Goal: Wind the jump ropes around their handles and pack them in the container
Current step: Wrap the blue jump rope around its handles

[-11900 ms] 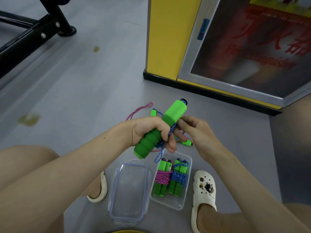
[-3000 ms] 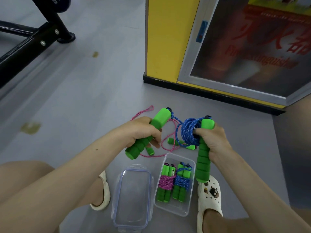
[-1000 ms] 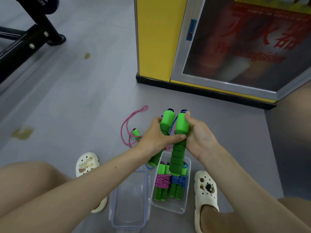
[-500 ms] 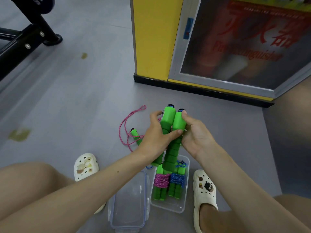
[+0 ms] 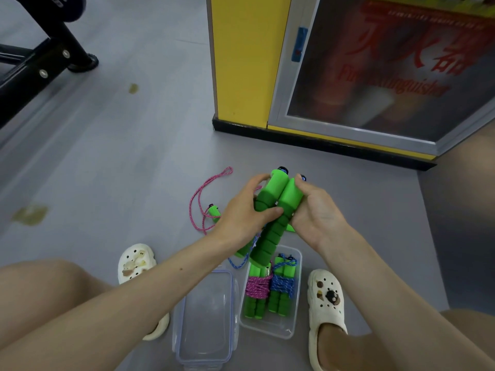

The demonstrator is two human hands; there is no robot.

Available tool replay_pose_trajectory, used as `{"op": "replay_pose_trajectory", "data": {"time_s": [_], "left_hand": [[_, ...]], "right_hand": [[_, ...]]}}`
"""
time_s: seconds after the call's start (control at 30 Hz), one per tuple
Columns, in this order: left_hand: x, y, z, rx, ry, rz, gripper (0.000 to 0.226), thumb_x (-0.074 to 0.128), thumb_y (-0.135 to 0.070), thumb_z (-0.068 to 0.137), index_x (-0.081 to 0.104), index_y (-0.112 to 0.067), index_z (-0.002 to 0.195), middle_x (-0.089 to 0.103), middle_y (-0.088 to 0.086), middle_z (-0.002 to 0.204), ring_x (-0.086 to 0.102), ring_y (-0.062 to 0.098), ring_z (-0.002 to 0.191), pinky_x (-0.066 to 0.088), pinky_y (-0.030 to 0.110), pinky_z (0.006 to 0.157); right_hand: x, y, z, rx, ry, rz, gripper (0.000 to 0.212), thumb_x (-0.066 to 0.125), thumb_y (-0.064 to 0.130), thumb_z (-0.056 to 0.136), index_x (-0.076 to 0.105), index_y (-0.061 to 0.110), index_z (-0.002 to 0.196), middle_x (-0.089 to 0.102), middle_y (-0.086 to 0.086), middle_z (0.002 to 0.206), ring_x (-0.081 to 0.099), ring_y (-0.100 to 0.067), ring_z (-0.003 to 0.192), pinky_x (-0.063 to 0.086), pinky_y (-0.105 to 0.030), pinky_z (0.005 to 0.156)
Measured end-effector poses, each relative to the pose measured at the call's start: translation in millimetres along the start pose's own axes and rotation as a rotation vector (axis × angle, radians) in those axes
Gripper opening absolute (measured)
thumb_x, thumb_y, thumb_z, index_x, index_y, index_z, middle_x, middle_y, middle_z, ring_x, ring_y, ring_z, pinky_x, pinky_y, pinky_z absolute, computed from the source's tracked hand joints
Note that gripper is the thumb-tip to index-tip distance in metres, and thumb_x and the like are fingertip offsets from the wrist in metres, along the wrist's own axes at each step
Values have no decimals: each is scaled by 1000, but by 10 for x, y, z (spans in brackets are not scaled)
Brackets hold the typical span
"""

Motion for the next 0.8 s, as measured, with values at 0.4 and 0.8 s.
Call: {"op": "replay_pose_trajectory", "data": {"time_s": [0.4,0.8], "left_hand": [[170,-70,-127,-16,182,-40,96,73,-10,82,9,-37,148,61,-5,121,62,7,104,51,19,88],[277,58,-305,-439,446,-503,13,58,-8,92,65,-7,102,71,14,94,70,27,81,57,41,78]], "right_hand": [[7,90,-21,-82,29,-45,15,65,1,83,62,11,93,70,-12,85,70,-25,70,57,-40,56],[-76,155,12,-154,-59,-159,23,68,3,80,62,14,100,65,-10,93,64,-24,82,56,-39,69]]}}
Point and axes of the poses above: each hand's wrist, its own z-axis towards the middle knuckle, its own x-axis out of the palm, y = z × x, the point moved 7 cm from there along z, towards the middle knuckle
